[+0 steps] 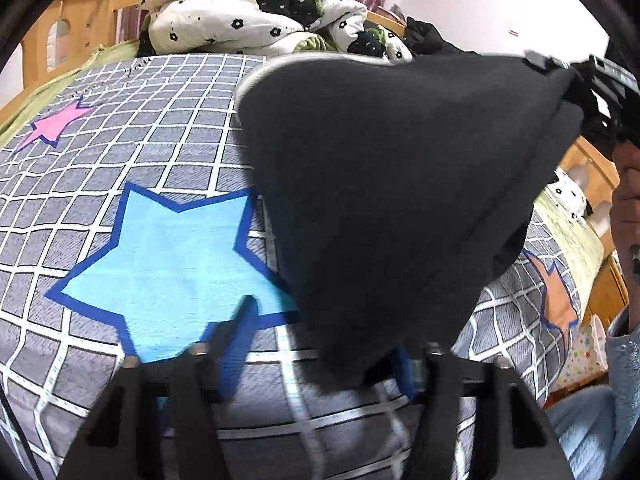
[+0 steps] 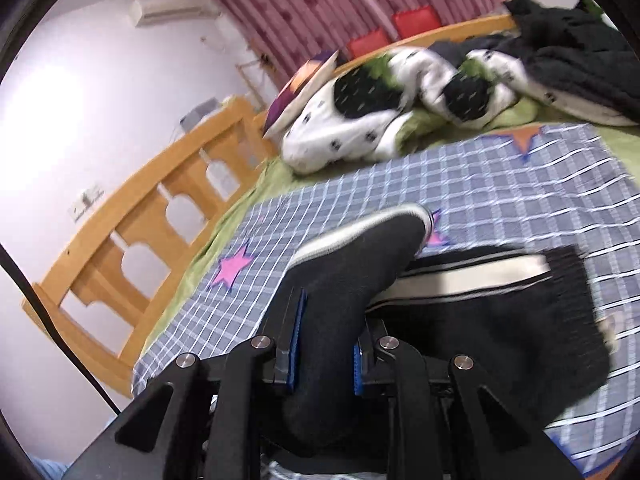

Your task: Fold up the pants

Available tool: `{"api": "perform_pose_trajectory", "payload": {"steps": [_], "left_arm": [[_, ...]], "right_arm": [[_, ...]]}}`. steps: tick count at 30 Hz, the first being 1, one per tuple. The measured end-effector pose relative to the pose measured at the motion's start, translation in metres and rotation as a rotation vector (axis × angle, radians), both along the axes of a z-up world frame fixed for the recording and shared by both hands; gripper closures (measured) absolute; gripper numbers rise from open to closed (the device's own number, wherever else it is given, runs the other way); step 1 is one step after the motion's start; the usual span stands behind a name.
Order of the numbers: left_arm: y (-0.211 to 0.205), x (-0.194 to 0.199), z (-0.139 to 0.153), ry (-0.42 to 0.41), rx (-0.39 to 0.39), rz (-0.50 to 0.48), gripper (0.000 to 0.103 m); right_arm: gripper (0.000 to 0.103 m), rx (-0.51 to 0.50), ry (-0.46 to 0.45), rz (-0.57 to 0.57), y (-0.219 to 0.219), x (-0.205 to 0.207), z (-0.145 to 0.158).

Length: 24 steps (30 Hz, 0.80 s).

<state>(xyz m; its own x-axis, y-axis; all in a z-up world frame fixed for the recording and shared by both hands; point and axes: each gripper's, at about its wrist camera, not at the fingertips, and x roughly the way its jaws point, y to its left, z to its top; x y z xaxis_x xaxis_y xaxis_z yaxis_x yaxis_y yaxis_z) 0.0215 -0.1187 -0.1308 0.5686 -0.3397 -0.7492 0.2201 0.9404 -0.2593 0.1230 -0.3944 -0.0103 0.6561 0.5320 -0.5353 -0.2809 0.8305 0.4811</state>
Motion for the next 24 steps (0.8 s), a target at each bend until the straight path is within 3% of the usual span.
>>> {"api": "perform_pose_trajectory", "payload": {"steps": [4, 7, 10, 14, 16, 19, 24], "left_arm": [[-0.018, -0.001, 0.011, -0.013, -0.009, -0.030, 0.077], [-0.034, 0.000, 0.020, -0.043, 0.022, -0.057, 0.080], [-0.042, 0.000, 0.016, -0.046, 0.085, -0.061, 0.083], [-0.044, -0.007, 0.012, -0.066, 0.138, -0.078, 0.084], [-0.040, -0.007, 0.012, -0.045, 0.119, -0.068, 0.085], [-0.034, -0.005, 0.014, -0.015, 0.089, -0.045, 0.086], [-0.030, -0.011, 0.016, 0.000, 0.110, -0.057, 0.084]], "right_arm": [[0.085, -0.013, -0.038, -0.084, -0.054, -0.005, 0.000], [0.085, -0.021, -0.029, -0.145, -0.089, -0.009, -0.014], [0.085, -0.043, 0.032, -0.193, -0.116, -0.008, -0.046], [0.084, -0.128, 0.201, -0.245, -0.127, 0.006, -0.113], [0.084, -0.117, 0.173, -0.243, -0.131, 0.001, -0.114], [0.081, -0.183, 0.173, -0.264, -0.121, -0.003, -0.105], [0.066, -0.322, 0.152, -0.284, -0.101, -0.012, -0.100]]}}
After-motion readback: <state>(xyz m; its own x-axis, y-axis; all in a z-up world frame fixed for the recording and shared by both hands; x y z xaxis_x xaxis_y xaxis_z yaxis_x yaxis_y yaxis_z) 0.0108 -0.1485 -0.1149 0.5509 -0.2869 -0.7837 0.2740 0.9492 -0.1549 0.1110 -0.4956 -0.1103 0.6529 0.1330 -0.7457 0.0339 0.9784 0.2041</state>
